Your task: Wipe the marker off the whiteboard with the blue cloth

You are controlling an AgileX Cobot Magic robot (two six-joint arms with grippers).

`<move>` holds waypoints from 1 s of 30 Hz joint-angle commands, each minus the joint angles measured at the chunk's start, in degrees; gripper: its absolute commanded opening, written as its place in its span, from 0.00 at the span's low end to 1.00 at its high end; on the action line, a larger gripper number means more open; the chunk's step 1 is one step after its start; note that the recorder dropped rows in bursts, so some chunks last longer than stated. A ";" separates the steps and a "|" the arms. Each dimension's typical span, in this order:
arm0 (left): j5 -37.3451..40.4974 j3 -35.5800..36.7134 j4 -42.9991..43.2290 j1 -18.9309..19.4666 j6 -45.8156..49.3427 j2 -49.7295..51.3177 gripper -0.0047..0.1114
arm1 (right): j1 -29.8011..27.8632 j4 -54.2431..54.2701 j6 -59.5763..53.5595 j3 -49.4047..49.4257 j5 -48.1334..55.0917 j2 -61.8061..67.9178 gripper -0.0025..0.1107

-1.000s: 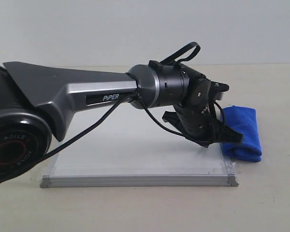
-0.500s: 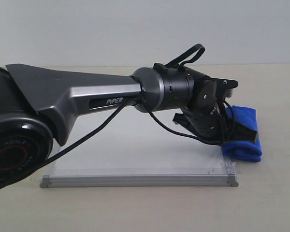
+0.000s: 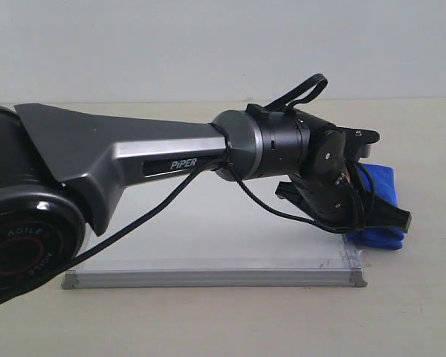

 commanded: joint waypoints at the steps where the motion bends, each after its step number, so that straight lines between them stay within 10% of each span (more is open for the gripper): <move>1: -0.36 -0.45 -1.20 -0.46 0.19 -0.21 0.08 | -0.18 -0.13 -0.14 -0.03 -0.30 -0.24 0.02; 16: -1.47 -0.45 -9.24 -0.46 7.09 -0.21 0.08 | -0.18 -0.13 -0.14 -0.03 -0.30 -0.24 0.02; 30: 8.79 -0.45 10.98 1.93 -1.33 -7.50 0.08 | -0.18 -0.13 -0.14 -0.03 -0.30 -0.24 0.02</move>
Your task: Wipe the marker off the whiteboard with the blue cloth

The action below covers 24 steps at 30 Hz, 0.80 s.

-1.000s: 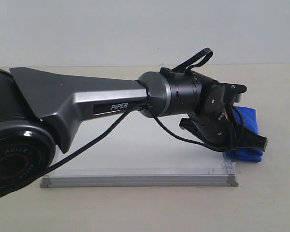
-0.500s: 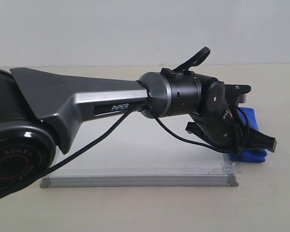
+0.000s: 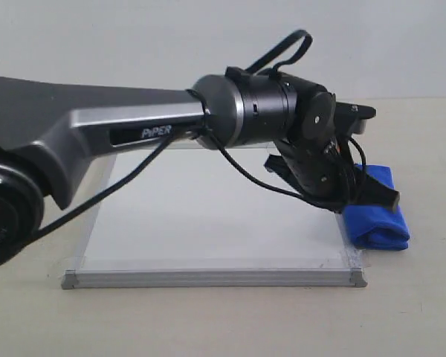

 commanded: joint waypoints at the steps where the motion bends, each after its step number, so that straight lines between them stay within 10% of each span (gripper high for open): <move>1: 3.77 -0.33 11.52 0.35 -6.97 -3.67 0.08 | -0.18 -0.13 -0.14 -0.03 -0.30 -0.24 0.02; 24: -17.83 45.20 24.49 0.10 -19.57 -42.39 0.08 | -0.18 -0.13 -0.14 -0.03 -0.30 -0.24 0.02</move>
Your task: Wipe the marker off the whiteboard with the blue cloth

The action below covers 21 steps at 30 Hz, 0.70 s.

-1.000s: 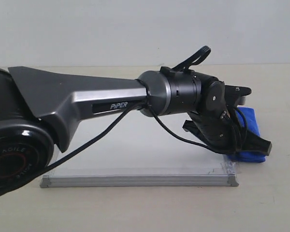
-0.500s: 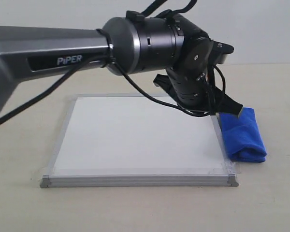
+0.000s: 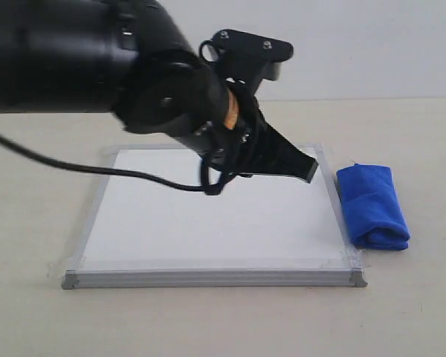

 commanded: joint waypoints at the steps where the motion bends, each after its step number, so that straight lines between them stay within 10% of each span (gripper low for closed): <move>1: -8.39 11.54 -0.20 -0.22 -1.56 -11.26 0.08 | -0.18 -0.13 -0.14 -0.03 -0.30 -0.24 0.02; 21: -39.89 57.40 -0.30 -0.22 -12.84 -52.49 0.08 | -0.18 -0.13 -0.14 -0.03 -0.30 -0.24 0.02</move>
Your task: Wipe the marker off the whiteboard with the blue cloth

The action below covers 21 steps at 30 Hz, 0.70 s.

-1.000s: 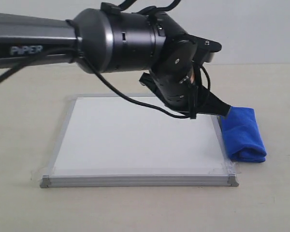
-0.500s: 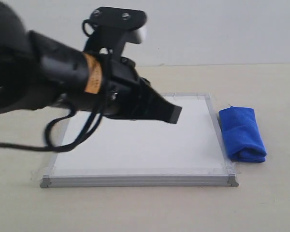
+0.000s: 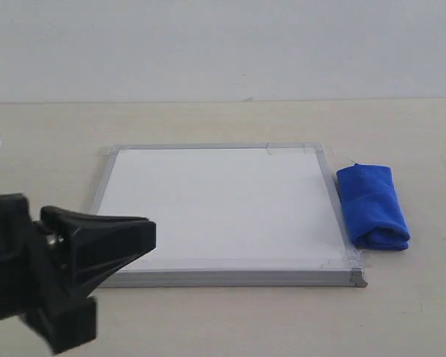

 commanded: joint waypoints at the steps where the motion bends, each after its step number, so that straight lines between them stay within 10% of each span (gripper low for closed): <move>1: -2.51 5.53 -0.30 -0.22 -2.87 -7.59 0.08 | -0.18 -0.13 -0.14 -0.03 -0.30 -0.24 0.02; 21: -2.05 9.70 1.83 -0.22 4.60 -29.07 0.08 | -0.18 -0.13 -0.14 -0.03 -0.30 -0.24 0.02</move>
